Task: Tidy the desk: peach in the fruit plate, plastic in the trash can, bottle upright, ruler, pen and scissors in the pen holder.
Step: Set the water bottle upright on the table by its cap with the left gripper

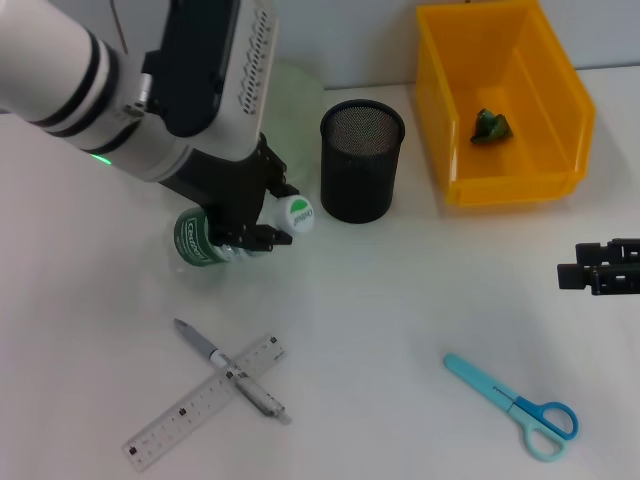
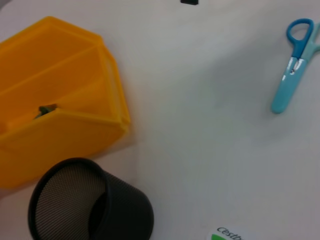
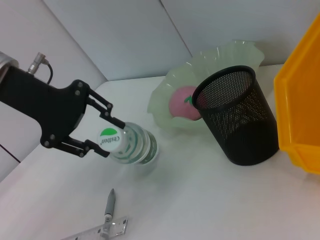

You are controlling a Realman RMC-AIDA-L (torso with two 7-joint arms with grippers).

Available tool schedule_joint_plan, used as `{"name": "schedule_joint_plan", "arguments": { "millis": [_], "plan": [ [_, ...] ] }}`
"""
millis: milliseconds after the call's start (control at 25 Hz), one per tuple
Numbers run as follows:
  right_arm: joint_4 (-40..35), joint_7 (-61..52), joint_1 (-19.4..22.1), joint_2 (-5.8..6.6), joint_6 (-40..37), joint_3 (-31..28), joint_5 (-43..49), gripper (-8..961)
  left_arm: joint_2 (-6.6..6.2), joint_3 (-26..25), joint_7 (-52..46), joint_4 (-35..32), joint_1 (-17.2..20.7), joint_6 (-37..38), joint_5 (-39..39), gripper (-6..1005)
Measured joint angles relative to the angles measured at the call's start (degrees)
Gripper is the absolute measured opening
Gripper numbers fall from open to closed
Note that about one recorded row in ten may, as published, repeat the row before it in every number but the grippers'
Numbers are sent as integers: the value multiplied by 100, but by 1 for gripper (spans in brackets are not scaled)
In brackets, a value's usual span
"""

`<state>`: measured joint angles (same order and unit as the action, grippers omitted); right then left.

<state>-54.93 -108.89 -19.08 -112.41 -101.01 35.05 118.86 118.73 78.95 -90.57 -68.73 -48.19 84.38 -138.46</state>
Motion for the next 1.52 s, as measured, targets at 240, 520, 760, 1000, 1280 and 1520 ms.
{"name": "schedule_joint_plan", "arguments": {
  "millis": [240,520,760,1000,1280,1520],
  "plan": [
    [0,0,0,0,-5,2,9,793,-9,-238,-157,-310,212,36,58,419],
    [0,5,1,0,-6,2,46,792,-20,-800,-173,-342,255,144,72,412],
    [0,9,-14,5,-6,1,81,792,-39,-1048,-269,-331,258,218,33,406],
    [0,9,-8,8,-6,2,85,792,-55,-1315,-326,-355,240,464,9,400],
    [0,9,7,7,-14,0,86,792,-67,-1633,-341,-359,219,606,-28,394],
    [0,2,-18,3,-60,1,86,792,-70,-1831,-412,-362,196,701,-212,388]
  ]
}}
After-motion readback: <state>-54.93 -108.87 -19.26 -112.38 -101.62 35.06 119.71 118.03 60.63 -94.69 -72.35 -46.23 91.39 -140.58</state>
